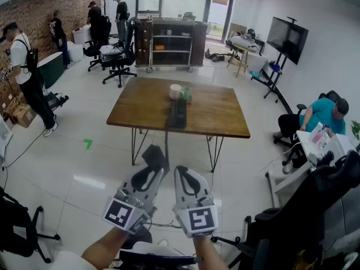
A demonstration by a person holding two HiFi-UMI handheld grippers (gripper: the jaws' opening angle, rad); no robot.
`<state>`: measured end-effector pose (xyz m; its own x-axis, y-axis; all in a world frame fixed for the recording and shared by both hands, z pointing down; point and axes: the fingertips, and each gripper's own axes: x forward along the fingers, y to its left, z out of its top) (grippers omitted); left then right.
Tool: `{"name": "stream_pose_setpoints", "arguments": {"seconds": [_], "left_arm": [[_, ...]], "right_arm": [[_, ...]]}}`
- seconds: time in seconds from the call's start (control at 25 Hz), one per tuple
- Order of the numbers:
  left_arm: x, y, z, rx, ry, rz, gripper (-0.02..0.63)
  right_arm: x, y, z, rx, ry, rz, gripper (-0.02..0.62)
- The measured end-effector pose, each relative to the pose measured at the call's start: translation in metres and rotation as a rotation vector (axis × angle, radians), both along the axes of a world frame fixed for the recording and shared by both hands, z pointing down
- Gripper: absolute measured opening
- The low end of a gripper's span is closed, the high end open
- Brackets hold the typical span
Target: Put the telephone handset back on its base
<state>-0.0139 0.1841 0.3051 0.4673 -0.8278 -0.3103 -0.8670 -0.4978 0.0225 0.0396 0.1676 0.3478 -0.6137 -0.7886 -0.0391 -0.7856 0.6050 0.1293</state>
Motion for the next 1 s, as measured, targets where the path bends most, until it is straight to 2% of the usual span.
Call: {"name": "stream_pose_setpoints", "arguments": {"seconds": [0.12, 0.32, 0.52, 1.0], "left_arm": [[0.004, 0.002, 0.001, -0.017, 0.0, 0.019, 0.071], [0.003, -0.004, -0.003, 0.008, -0.002, 0.005, 0.071], [0.01, -0.011, 0.001, -0.021, 0.005, 0.022, 0.071], [0.005, -0.049, 0.009, -0.032, 0.024, 0.006, 0.071]], "right_arm": [[0.0, 0.0, 0.0, 0.0, -0.002, 0.0, 0.005], [0.003, -0.004, 0.0, 0.002, -0.002, 0.002, 0.005], [0.01, -0.011, 0.003, -0.003, 0.001, 0.008, 0.005], [0.006, -0.053, 0.009, -0.013, 0.01, 0.002, 0.005]]}}
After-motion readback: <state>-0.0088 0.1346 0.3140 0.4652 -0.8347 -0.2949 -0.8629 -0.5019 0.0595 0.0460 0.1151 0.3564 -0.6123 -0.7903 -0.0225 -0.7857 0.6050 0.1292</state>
